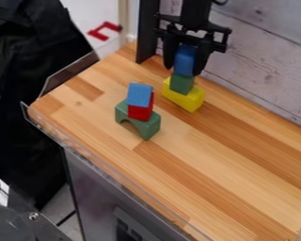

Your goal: Put the blue block in the top of the green bolck

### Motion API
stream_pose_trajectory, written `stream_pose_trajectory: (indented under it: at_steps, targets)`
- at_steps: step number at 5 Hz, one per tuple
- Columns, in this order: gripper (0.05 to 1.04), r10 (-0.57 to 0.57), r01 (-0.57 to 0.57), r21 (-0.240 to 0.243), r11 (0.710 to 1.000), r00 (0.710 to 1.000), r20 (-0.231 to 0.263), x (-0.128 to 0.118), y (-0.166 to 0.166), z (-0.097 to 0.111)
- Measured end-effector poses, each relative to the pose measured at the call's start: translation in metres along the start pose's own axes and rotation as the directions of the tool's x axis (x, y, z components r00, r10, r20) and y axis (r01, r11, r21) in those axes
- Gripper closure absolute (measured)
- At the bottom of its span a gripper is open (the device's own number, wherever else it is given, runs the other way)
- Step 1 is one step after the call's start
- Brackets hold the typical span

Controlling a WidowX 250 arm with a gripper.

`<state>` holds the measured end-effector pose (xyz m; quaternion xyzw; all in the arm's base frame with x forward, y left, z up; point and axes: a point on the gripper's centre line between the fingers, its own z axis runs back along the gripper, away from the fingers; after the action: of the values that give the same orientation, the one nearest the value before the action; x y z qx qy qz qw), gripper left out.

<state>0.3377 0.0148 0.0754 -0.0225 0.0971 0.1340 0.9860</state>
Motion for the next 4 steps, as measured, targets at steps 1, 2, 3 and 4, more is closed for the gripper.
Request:
stream_pose_trajectory:
  at_steps: [1,2,3,4]
  targets:
    - [0.498,0.0,0.0,-0.005,1.0,1.0,-0.007,0.0001,0.0021,-0.0029]
    - [0.498,0.002,-0.002,-0.007,1.0,1.0,-0.002,0.0009,0.0022,-0.0025]
    - [0.43,0.003,-0.003,-0.012,1.0,1.0,-0.003,0.0002,0.0017,-0.0035]
    - [0.147,0.004,-0.004,-0.012,1.0,1.0,-0.008,-0.0009,0.0018,-0.007]
